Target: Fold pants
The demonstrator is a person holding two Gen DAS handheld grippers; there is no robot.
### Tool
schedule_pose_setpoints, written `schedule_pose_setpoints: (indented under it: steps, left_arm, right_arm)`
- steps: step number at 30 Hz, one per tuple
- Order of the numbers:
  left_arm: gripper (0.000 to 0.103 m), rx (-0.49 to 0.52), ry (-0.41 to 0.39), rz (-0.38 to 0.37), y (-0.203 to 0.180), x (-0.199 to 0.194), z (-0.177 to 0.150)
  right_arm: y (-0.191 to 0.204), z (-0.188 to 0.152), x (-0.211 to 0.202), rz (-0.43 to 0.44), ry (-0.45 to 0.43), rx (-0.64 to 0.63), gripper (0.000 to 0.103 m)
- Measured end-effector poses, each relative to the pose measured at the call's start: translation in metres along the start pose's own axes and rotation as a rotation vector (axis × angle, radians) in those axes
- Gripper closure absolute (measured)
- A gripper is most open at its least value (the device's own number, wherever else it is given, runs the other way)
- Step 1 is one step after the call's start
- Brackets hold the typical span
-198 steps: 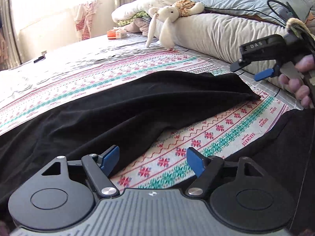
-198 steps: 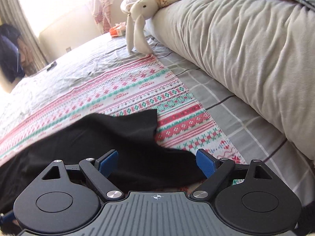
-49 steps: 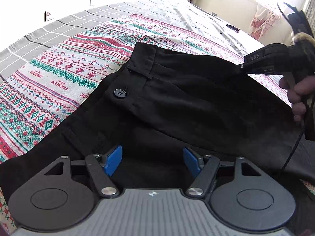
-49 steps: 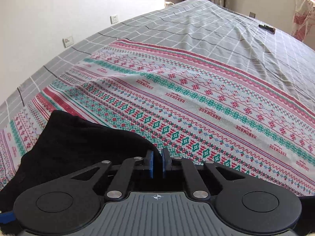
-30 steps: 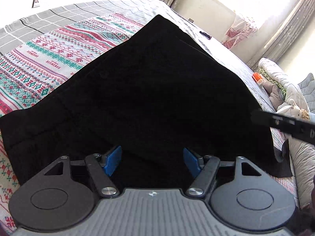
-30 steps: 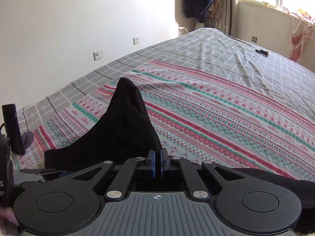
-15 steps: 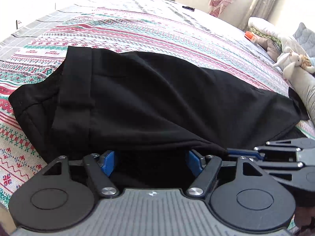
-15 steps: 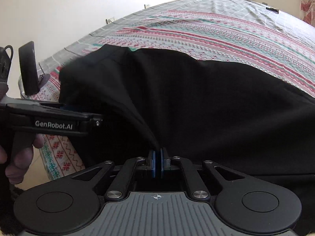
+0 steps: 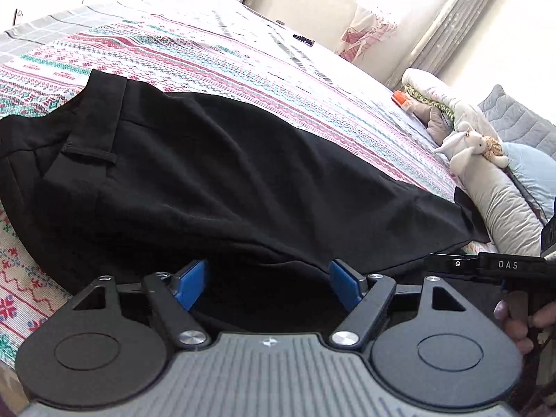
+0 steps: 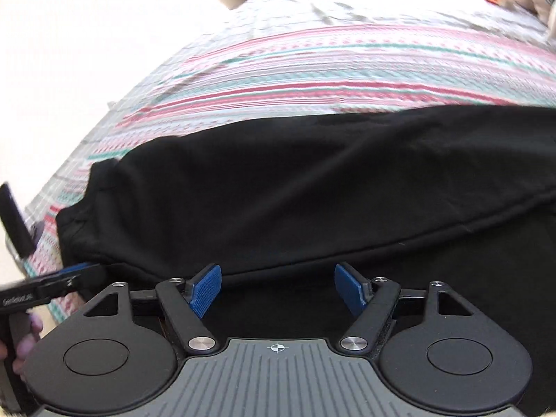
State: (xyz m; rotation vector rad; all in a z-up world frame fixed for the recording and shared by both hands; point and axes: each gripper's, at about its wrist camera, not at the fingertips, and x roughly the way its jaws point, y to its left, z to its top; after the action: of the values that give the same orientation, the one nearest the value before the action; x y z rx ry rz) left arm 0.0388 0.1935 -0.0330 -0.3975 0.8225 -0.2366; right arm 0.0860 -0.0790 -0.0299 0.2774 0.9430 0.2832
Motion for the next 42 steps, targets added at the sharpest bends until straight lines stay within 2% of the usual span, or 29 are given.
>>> schedule_pose_setpoints:
  steps: [3, 6, 8, 11, 13, 18, 21, 26, 28, 29, 30, 31, 32, 33, 37, 42]
  left_arm:
    - [0.014, -0.059, -0.021, 0.032, 0.002, 0.003, -0.004]
    - [0.015, -0.160, -0.089, 0.084, 0.007, 0.003, -0.001]
    - [0.020, -0.227, -0.130, 0.133, 0.013, 0.002, 0.004]
    - [0.035, -0.286, -0.165, 0.210, 0.016, 0.001, 0.010]
    - [0.050, -0.298, -0.177, 0.262, 0.015, 0.001, 0.013]
    - [0.070, -0.267, -0.191, 0.370, 0.008, 0.001, 0.018]
    - [0.075, -0.261, -0.194, 0.404, 0.010, -0.002, 0.020]
    - [0.076, -0.298, -0.170, 0.406, 0.015, 0.000, 0.026]
    - [0.076, -0.311, -0.175, 0.414, 0.017, 0.000, 0.028]
    - [0.076, -0.314, -0.177, 0.417, 0.018, -0.001, 0.029]
    - [0.076, -0.317, -0.179, 0.423, 0.019, -0.001, 0.030]
    - [0.076, -0.318, -0.180, 0.426, 0.021, -0.001, 0.031]
    - [0.077, -0.321, -0.180, 0.428, 0.023, -0.001, 0.032]
    - [0.080, -0.325, -0.178, 0.424, 0.025, -0.001, 0.033]
    - [0.085, -0.305, -0.182, 0.393, 0.029, -0.007, 0.045]
    - [0.087, -0.188, -0.163, 0.375, 0.031, -0.010, 0.068]
  right_arm:
    - [-0.029, 0.002, -0.002, -0.007, -0.008, 0.099, 0.030]
    - [-0.050, 0.001, -0.001, -0.034, -0.023, 0.153, 0.030]
    - [-0.062, 0.001, -0.003, -0.030, -0.054, 0.180, 0.030]
    - [-0.080, 0.003, -0.006, -0.039, -0.106, 0.228, 0.030]
    - [-0.092, 0.006, -0.008, -0.038, -0.143, 0.274, 0.030]
    - [-0.114, 0.013, -0.005, -0.014, -0.202, 0.359, 0.033]
    - [-0.123, 0.015, -0.004, -0.040, -0.248, 0.398, 0.040]
    - [-0.135, 0.023, -0.002, -0.075, -0.313, 0.471, 0.043]
    - [-0.141, 0.026, -0.003, -0.094, -0.334, 0.477, 0.049]
    - [-0.142, 0.028, -0.002, -0.107, -0.344, 0.475, 0.056]
    - [-0.142, 0.029, 0.000, -0.137, -0.355, 0.474, 0.067]
    - [-0.143, 0.031, 0.001, -0.165, -0.356, 0.470, 0.073]
    - [-0.144, 0.032, 0.001, -0.189, -0.355, 0.470, 0.087]
    - [-0.144, 0.031, -0.001, -0.206, -0.358, 0.477, 0.095]
    - [-0.129, 0.032, -0.025, -0.188, -0.431, 0.419, 0.101]
    - [-0.092, 0.030, -0.064, -0.208, -0.528, 0.259, 0.101]
